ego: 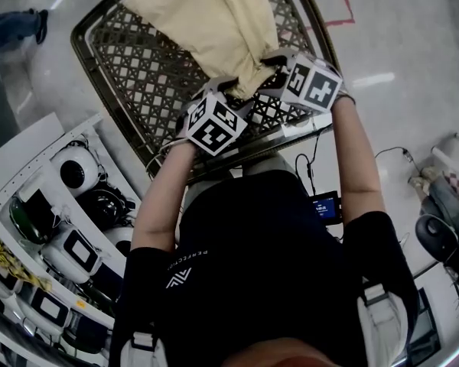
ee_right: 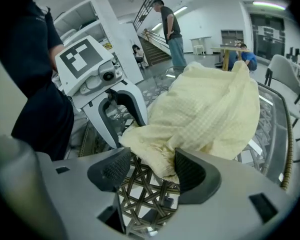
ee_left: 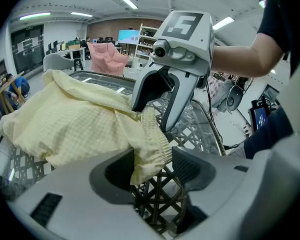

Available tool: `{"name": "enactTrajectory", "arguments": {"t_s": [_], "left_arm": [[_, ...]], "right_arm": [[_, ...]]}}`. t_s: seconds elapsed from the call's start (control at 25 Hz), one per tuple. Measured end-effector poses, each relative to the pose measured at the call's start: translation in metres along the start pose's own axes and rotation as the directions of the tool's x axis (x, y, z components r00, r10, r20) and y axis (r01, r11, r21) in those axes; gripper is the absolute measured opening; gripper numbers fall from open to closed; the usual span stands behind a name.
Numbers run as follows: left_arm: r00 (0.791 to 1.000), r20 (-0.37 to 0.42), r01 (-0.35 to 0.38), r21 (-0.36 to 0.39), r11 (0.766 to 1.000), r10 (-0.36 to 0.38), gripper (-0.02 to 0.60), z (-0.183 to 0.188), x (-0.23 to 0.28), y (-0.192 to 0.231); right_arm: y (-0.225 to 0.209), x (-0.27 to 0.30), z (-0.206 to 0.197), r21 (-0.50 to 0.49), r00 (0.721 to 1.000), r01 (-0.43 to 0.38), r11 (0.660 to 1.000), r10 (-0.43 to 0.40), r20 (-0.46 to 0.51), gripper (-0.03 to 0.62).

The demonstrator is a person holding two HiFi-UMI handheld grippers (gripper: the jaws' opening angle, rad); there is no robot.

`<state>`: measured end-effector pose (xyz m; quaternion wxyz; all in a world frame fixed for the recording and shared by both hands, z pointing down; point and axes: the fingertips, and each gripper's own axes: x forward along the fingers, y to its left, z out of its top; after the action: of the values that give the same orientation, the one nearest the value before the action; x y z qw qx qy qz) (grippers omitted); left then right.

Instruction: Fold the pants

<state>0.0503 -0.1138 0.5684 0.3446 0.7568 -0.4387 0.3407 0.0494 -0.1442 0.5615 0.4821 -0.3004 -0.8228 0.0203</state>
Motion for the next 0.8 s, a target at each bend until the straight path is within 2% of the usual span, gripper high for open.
{"name": "enactTrajectory", "arguments": {"t_s": [0.2,0.36,0.6,0.8], "left_arm": [[0.997,0.011,-0.080,0.047,0.996,0.079,0.201,-0.002,0.003,0.004],[0.990,0.018,-0.139,0.055,0.989,0.138,0.104,-0.002,0.003,0.015],[0.991,0.010,-0.132,0.008,0.991,0.132,0.089,-0.001,0.003,0.019],[0.996,0.036,-0.079,-0.104,0.991,0.083,0.081,0.003,-0.007,0.022]], "right_arm": [[0.000,0.002,-0.003,-0.040,1.000,-0.002,0.999,0.002,-0.007,0.262],[-0.004,0.005,-0.004,-0.081,0.999,0.041,0.996,-0.044,-0.033,0.261],[-0.012,0.006,-0.005,-0.097,0.994,0.098,0.990,-0.102,-0.029,0.221],[-0.015,0.008,-0.005,-0.116,0.988,0.146,0.983,-0.151,-0.042,0.202]]}}
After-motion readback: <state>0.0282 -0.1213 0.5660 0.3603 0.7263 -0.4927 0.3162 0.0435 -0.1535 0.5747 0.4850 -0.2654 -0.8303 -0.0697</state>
